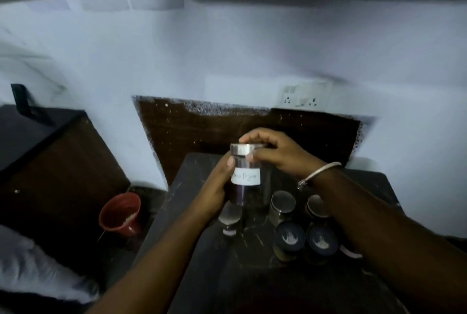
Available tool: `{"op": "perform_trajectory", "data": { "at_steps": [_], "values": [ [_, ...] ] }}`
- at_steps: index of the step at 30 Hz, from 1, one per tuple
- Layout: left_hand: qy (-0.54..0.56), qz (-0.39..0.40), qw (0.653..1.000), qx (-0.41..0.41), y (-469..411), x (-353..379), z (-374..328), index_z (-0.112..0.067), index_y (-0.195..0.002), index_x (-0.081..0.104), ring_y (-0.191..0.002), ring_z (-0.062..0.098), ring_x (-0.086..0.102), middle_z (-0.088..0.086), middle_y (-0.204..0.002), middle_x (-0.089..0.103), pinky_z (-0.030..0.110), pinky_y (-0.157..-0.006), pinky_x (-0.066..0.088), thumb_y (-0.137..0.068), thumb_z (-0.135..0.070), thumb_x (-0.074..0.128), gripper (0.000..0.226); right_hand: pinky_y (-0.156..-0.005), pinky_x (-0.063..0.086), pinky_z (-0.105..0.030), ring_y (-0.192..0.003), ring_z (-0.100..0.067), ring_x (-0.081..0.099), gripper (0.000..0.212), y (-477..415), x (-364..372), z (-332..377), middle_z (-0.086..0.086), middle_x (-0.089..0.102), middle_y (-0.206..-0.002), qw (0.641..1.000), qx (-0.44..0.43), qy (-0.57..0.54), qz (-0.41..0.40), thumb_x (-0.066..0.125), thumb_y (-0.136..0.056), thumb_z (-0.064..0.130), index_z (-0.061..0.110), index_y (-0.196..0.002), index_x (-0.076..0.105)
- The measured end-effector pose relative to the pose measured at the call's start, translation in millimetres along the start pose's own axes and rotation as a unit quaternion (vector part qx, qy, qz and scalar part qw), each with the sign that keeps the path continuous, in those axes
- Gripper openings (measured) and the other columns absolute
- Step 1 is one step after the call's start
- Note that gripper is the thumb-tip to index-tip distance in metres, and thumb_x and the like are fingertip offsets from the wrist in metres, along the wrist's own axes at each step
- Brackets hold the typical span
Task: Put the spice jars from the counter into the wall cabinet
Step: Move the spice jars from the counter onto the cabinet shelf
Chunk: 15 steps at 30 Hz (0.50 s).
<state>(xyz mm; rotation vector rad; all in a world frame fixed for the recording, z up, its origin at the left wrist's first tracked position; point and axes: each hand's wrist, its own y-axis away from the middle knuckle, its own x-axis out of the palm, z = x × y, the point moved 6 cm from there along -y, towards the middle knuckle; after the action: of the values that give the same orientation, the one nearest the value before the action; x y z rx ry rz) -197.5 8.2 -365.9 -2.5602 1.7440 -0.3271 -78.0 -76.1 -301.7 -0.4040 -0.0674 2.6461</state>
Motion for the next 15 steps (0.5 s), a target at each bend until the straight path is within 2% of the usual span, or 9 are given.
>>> {"op": "perform_trajectory", "data": {
  "at_steps": [2,4,8,11,13,15],
  "values": [
    [0.032,-0.018,0.999,0.038,-15,16,-38,-0.009,-0.145,0.053,-0.128,0.034,0.059,0.023,-0.139,0.061,0.049,-0.107,0.048,-0.099,-0.058,0.053,0.067,-0.081,0.057,-0.024,-0.097,-0.012,0.069,0.029,7,-14,38,-0.005,0.071,-0.11,0.996,-0.048,-0.059,-0.046,0.073,-0.081,0.024,0.021,-0.11,0.071],
    [0.057,-0.027,0.996,0.068,-27,30,-69,-0.006,-0.147,0.048,-0.123,0.037,0.059,0.03,-0.139,0.057,0.051,-0.102,0.048,-0.095,-0.061,0.057,0.076,-0.081,0.058,-0.029,-0.1,-0.018,0.071,0.033,16,-26,64,-0.005,0.071,-0.113,0.983,-0.089,-0.125,-0.104,0.075,-0.081,0.032,0.023,-0.113,0.07],
    [0.101,-0.003,0.989,0.11,-41,54,-105,-0.007,-0.152,0.041,-0.114,0.028,0.065,0.02,-0.13,0.064,0.037,-0.089,0.057,-0.088,-0.064,0.065,0.089,-0.081,0.061,-0.039,-0.101,-0.027,0.072,0.047,30,-35,87,-0.011,0.072,-0.117,0.95,-0.122,-0.225,-0.181,0.075,-0.078,0.041,0.021,-0.119,0.067],
    [0.119,0.019,0.985,0.124,-46,68,-117,-0.009,-0.151,0.042,-0.113,0.028,0.066,0.019,-0.129,0.064,0.036,-0.087,0.057,-0.089,-0.064,0.064,0.085,-0.09,0.058,-0.047,-0.109,-0.034,0.07,0.049,35,-42,97,-0.016,0.07,-0.124,0.94,-0.141,-0.23,-0.209,0.07,-0.083,0.044,0.02,-0.126,0.065],
    [0.123,0.025,0.983,0.136,-49,72,-127,-0.012,-0.151,0.043,-0.113,0.026,0.068,0.016,-0.129,0.066,0.033,-0.086,0.057,-0.091,-0.063,0.063,0.082,-0.09,0.058,-0.044,-0.11,-0.031,0.07,0.046,35,-48,105,-0.012,0.071,-0.123,0.94,-0.158,-0.215,-0.212,0.066,-0.09,0.042,0.021,-0.131,0.063],
    [0.111,0.032,0.981,0.158,-54,75,-141,-0.019,-0.151,0.045,-0.114,0.022,0.069,0.01,-0.129,0.068,0.03,-0.087,0.058,-0.094,-0.059,0.058,0.07,-0.088,0.059,-0.033,-0.112,-0.022,0.071,0.048,35,-55,117,-0.001,0.072,-0.124,0.947,-0.177,-0.169,-0.206,0.061,-0.092,0.045,0.027,-0.137,0.06]
  ]
}}
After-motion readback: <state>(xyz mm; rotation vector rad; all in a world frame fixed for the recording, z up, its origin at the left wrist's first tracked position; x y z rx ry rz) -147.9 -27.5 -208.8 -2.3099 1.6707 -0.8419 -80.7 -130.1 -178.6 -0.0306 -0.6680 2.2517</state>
